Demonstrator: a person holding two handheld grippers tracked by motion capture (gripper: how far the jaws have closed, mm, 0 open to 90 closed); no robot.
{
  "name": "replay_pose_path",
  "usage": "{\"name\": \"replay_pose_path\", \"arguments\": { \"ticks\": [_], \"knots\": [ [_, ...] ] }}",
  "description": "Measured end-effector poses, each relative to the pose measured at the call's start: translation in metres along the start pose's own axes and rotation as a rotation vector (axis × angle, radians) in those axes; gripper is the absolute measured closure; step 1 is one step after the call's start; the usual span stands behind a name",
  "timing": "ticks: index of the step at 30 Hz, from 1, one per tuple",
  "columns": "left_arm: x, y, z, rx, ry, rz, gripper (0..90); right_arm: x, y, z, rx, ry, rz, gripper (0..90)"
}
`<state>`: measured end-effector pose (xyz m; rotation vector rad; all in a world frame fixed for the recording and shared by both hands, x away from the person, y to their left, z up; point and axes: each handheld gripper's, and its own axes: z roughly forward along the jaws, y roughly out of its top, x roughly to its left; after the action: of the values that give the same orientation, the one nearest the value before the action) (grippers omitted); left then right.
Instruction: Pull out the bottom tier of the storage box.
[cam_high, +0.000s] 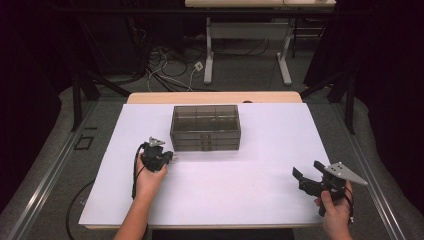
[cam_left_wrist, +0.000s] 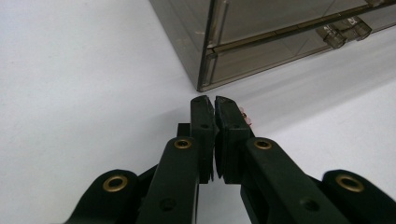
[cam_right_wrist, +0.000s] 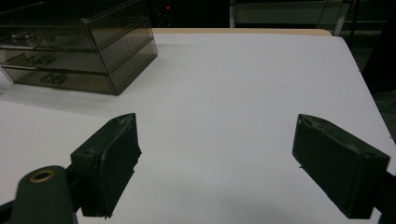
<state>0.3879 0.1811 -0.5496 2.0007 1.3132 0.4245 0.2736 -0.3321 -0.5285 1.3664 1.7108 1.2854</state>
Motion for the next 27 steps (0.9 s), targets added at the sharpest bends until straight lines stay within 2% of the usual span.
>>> {"name": "replay_pose_path", "arguments": {
  "ticks": [27],
  "knots": [
    [0.023, -0.006, -0.021, -0.038, 0.059, -0.090, 86.8, -0.001, 0.001, -0.001, 0.002, -0.003, 0.004, 14.1]
  ]
}}
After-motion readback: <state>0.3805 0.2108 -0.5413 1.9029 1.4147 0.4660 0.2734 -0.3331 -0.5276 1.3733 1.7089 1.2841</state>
